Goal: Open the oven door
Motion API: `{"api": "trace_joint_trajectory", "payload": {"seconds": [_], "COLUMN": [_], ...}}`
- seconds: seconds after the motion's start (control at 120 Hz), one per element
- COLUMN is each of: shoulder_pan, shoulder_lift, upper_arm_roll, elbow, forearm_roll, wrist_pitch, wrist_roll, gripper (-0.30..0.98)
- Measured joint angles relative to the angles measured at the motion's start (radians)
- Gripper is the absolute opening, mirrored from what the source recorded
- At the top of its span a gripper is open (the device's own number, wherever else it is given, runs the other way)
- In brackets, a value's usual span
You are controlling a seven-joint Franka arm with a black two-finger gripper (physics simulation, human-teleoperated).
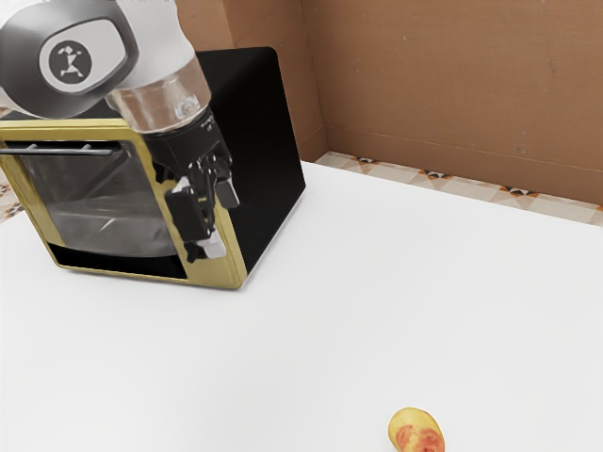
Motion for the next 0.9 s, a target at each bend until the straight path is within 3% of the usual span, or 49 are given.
{"api": "trace_joint_trajectory", "payload": {"seconds": [0.2,0.308,0.392,0.483,0.683,0.708,0.8,0.9], "shoulder_pan": [0.061,0.051,0.069,0.184,0.503,0.486,0.28,0.234], "shoulder_lift": [-0.016,0.143,0.218,0.221,0.058,0.03,-0.012,-0.039], "upper_arm_roll": [-0.07,-0.057,-0.04,0.005,0.048,0.048,0.047,0.068], "elbow": [-0.023,0.212,0.282,0.289,0.06,0.023,-0.032,-0.052], "forearm_roll": [0.009,0.067,0.083,0.09,0.103,0.116,0.149,0.152], "wrist_pitch": [0.008,0.017,0.082,0.15,0.325,0.351,0.423,0.461], "wrist_roll": [-0.093,-0.108,-0.079,-0.05,-0.009,-0.006,0.042,0.143], "gripper": [0.69,0.69,0.69,0.69,0.68,0.68,0.68,0.69]}}
